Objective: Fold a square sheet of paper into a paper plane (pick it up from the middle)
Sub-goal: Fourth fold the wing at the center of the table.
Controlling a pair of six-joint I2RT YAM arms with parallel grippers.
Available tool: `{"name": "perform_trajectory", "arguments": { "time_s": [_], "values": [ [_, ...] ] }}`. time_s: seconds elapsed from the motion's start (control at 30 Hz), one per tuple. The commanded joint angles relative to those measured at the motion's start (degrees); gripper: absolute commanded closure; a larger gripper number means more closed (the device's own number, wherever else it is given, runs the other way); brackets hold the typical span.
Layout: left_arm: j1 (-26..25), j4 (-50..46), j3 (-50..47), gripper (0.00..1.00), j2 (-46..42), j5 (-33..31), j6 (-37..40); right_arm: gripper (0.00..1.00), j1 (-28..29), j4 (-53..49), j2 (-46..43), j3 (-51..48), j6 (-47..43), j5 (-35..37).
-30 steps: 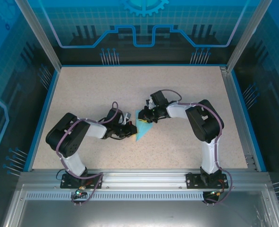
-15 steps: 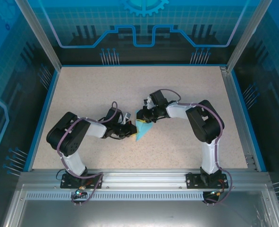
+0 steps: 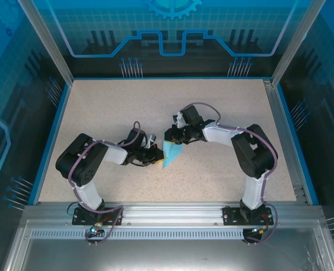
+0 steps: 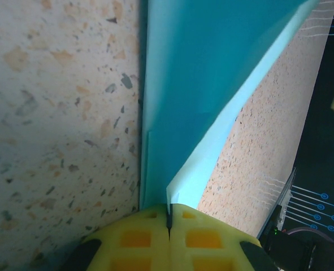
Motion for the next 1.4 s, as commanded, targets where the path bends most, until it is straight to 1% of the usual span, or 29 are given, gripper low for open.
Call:
{"name": "perform_trajectory", "arguments": {
  "time_s": [0.0, 0.1, 0.23, 0.37, 1.0, 1.37],
  "values": [
    [0.32, -4.57, 0.34, 1.0, 1.56, -0.56, 0.4, 0.89, 0.99, -1.47, 0.6, 0.54, -1.72, -1.39],
    [0.41, -5.07, 0.57, 1.0, 1.57, -0.59, 0.68, 0.91, 1.7, -0.56, 2.3, 1.33, -1.34, -2.83],
    [0.49, -5.03, 0.42, 1.0, 1.61, -0.65, 0.53, 0.92, 1.6, -2.69, 4.82, 2.86, -0.78, -0.76],
    [0.54, -4.94, 0.22, 1.0, 1.61, -0.59, 0.53, 0.92, 0.94, -2.06, 6.55, 3.23, -0.44, -0.78],
    [0.54, -5.0, -0.01, 1.0, 1.79, -0.56, 0.49, 0.91, -0.5, -2.02, 9.57, 4.23, -0.7, -1.01],
    [0.51, -4.02, -0.63, 1.0, 1.88, -0.73, -0.47, 0.9, -0.66, -1.92, 10.88, 4.75, -1.13, -2.32]
  ]
}}
